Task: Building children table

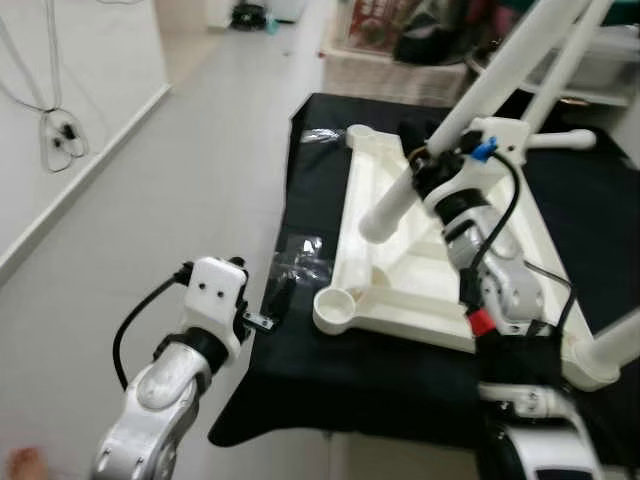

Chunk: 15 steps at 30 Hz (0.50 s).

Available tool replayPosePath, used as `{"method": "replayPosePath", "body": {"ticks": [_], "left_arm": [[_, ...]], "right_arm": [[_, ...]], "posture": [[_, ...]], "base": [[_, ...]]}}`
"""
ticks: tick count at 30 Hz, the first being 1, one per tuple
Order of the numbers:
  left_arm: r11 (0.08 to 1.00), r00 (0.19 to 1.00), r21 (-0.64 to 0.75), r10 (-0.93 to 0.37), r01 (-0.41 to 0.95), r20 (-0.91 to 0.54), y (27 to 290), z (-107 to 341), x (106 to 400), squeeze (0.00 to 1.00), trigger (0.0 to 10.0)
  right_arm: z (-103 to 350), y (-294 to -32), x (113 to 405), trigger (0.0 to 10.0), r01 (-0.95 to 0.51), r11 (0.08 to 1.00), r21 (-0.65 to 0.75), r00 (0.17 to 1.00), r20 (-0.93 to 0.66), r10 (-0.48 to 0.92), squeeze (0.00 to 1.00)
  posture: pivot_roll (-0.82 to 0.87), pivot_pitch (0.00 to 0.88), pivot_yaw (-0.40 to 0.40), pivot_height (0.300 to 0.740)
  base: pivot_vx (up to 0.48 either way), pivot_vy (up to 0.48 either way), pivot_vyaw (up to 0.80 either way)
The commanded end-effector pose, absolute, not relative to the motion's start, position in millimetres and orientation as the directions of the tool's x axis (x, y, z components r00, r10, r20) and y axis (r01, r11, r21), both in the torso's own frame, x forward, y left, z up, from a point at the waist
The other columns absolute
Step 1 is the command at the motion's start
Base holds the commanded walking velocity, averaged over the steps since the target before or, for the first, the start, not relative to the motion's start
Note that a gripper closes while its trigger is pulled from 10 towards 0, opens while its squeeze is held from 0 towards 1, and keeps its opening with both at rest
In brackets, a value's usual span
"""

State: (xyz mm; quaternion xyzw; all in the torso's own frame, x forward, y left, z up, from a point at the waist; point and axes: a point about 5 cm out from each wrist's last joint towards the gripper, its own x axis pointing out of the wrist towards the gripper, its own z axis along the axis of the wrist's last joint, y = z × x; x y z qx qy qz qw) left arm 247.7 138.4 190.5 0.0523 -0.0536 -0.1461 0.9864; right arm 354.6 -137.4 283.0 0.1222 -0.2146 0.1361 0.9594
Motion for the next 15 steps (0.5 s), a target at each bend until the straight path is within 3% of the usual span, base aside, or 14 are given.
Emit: {"method": "replayPosePath", "body": {"ticks": [1, 7, 15], "left_arm": [[0.951, 0.954, 0.116, -0.295, 0.287, 0.062, 138, 185, 245, 0.0, 10.0], [0.949, 0.95, 0.102, -0.306, 0.299, 0.06, 136, 183, 243, 0.0, 10.0], [0.912, 0.912, 0.029, -0.41, 0.41, 0.022, 128, 176, 223, 0.0, 10.0]], "right_arm": [[286, -133, 353, 10.0, -0.332, 0.93, 0.157, 0.861, 0.453, 0.231, 0.0], [288, -136, 354, 10.0, -0.344, 0.929, 0.141, 0.856, 0.453, 0.248, 0.0], [299, -142, 370, 10.0, -0.51, 0.856, 0.09, 0.798, 0.421, 0.431, 0.0]], "posture": [[0.14, 0.11, -0.127, 0.74], [0.14, 0.115, -0.124, 0.74], [0.14, 0.135, -0.126, 0.74]], "base": [[0.0, 0.0, 0.0], [0.0, 0.0, 0.0], [0.0, 0.0, 0.0]]}}
